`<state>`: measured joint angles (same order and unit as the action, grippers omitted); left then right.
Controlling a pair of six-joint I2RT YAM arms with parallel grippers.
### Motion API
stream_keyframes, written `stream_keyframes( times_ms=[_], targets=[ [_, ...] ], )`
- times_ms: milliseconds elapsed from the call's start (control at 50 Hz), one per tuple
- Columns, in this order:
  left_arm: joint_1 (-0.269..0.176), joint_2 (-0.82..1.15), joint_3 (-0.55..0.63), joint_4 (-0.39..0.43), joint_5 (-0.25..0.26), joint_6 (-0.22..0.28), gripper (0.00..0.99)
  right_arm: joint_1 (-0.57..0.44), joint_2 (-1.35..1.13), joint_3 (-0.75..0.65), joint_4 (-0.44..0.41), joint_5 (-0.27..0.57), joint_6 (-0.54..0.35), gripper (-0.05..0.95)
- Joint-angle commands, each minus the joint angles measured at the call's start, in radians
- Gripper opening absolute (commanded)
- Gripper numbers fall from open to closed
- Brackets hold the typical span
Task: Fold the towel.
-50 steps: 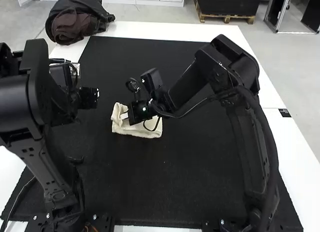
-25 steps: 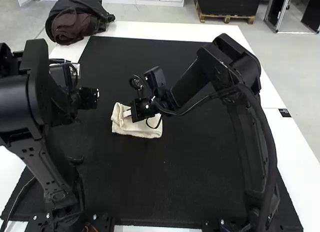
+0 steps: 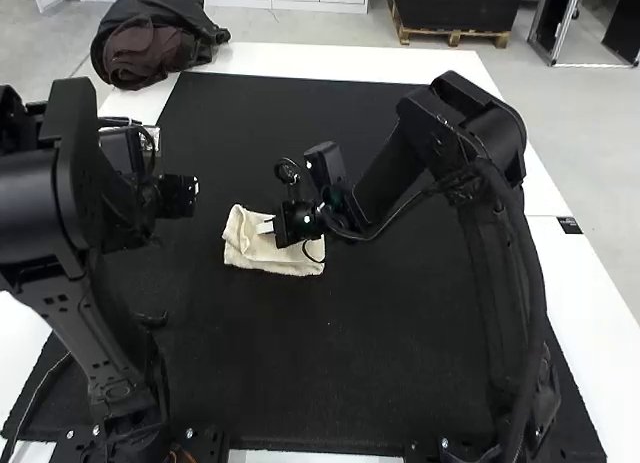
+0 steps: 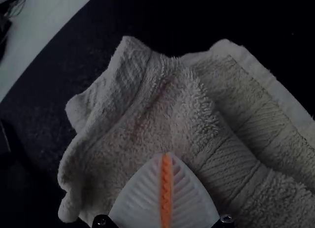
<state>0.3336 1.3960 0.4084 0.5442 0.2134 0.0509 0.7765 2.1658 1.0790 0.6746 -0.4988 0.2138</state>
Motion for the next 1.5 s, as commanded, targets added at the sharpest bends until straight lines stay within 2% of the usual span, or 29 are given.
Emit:
stream_keyframes(
  times_ms=[0, 140, 320, 420, 520, 780, 1000, 1100, 1280, 1400, 1480],
  targets=[
    [-0.001, 0.009, -0.003, 0.011, 0.011, -0.01, 0.957, -0.006, 0.055, -0.013, 0.059, -0.038, -0.007, -0.02],
    [-0.001, 0.009, -0.005, 0.016, 0.012, -0.01, 0.957, -0.008, 0.106, -0.03, 0.145, -0.044, -0.005, -0.02],
    [-0.001, 0.009, -0.005, 0.019, 0.012, -0.011, 0.957, -0.008, 0.149, -0.039, 0.207, -0.044, -0.001, -0.02],
    [-0.001, 0.008, -0.002, 0.02, 0.014, -0.016, 0.956, -0.01, 0.14, -0.056, 0.264, -0.055, 0.052, -0.02],
    [-0.002, 0.006, 0.001, 0.02, 0.012, -0.016, 0.956, -0.008, 0.077, -0.062, 0.264, -0.058, 0.07, -0.02],
    [-0.002, -0.006, 0.02, 0.003, 0.011, -0.028, 0.956, -0.019, -0.129, -0.079, 0.161, -0.058, 0.078, -0.02],
    [-0.008, -0.037, 0.059, -0.044, 0.014, -0.034, 0.956, -0.045, -0.308, -0.087, 0.063, -0.058, 0.081, -0.02],
    [-0.033, -0.061, 0.093, -0.072, 0.014, -0.036, 0.957, -0.082, -0.408, -0.09, 0.023, -0.044, 0.082, -0.02],
    [-0.085, -0.12, 0.167, -0.124, 0.012, -0.072, 0.956, -0.18, -0.589, -0.083, -0.024, -0.006, 0.081, -0.02],
    [-0.117, -0.175, 0.219, -0.171, 0.011, -0.088, 0.956, -0.276, -0.715, -0.093, -0.053, -0.004, 0.085, -0.02],
    [-0.139, -0.227, 0.247, -0.199, 0.009, -0.095, 0.956, -0.352, -0.802, -0.122, -0.052, -0.012, 0.124, -0.02]
  ],
)
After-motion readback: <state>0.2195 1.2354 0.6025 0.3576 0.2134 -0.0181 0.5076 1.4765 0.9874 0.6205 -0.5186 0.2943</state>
